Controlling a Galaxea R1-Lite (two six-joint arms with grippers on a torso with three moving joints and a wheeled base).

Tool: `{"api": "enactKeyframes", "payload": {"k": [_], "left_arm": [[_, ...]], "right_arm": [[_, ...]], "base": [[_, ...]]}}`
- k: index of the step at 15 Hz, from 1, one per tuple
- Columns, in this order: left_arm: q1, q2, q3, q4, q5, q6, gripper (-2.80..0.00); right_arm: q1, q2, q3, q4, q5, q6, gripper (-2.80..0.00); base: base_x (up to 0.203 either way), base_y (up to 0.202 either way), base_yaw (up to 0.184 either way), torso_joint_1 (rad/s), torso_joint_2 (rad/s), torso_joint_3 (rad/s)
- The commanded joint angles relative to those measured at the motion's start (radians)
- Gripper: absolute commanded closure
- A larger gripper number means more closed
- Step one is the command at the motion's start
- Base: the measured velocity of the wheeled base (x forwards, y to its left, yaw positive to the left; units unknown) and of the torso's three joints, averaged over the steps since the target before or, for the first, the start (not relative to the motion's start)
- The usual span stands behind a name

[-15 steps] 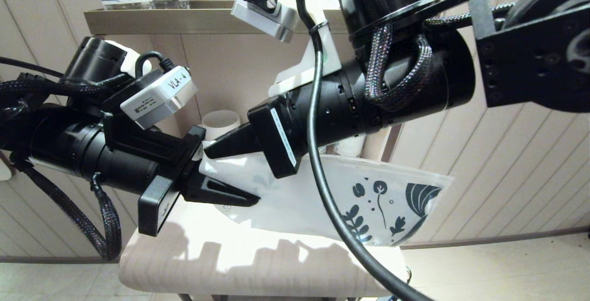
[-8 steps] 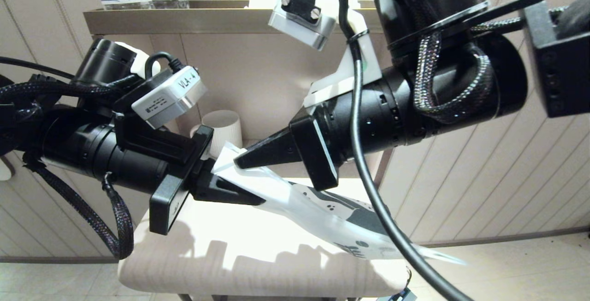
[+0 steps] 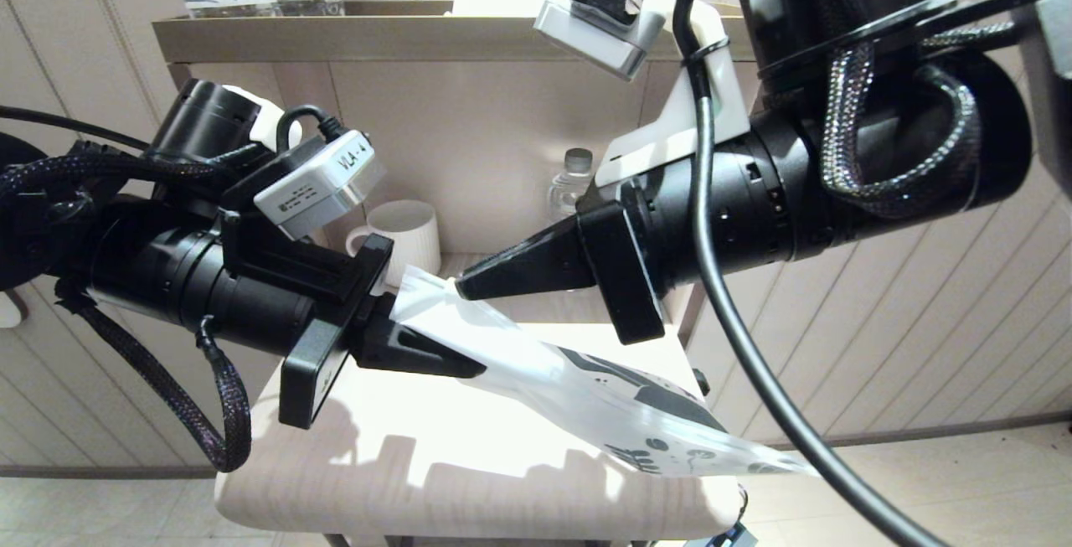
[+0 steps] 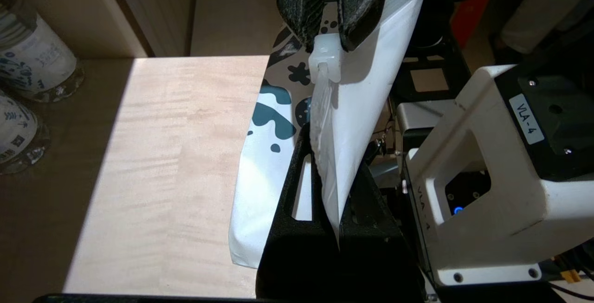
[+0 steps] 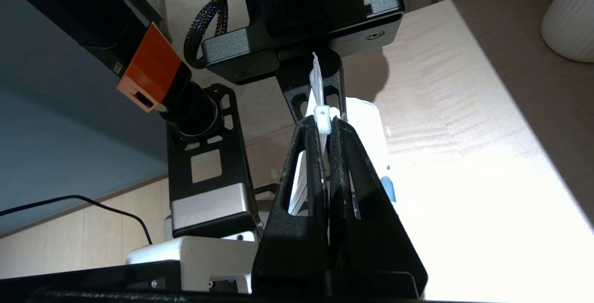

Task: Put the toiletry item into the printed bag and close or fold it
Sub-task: Hand it to the other hand

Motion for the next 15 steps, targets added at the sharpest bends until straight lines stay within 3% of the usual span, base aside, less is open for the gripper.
{"api": "enactKeyframes", "payload": {"k": [1,9,10,12,15], "left_arm": [[-0.001,0.01,-0.003,0.002,-0.006,0.004,0.0],[0.001,0.022,-0.015,0.005,-0.004,0.003,0.0],[0.002,0.026,-0.025,0.008,0.006,-0.009,0.0],[0.002,0.032,-0.052,0.0,0.027,-0.096,0.0],[0.011,0.032,-0.043,-0.045,0.033,-0.115,0.0]], "right_arm": [[0.0,-0.018,0.02,-0.014,0.004,0.0,0.0],[-0.005,-0.02,0.055,-0.078,-0.003,0.002,0.0],[-0.018,-0.022,0.056,-0.078,-0.002,0.002,0.0],[-0.033,-0.028,0.067,-0.078,-0.002,0.002,0.0],[-0.06,-0.028,0.069,-0.077,-0.001,0.008,0.0]], "base": [[0.0,0.0,0.0,0.0,0.0,0.0],[0.0,0.0,0.0,0.0,0.0,0.0],[0.0,0.0,0.0,0.0,0.0,0.0],[0.0,0.0,0.0,0.0,0.0,0.0],[0.0,0.0,0.0,0.0,0.0,0.0]]}}
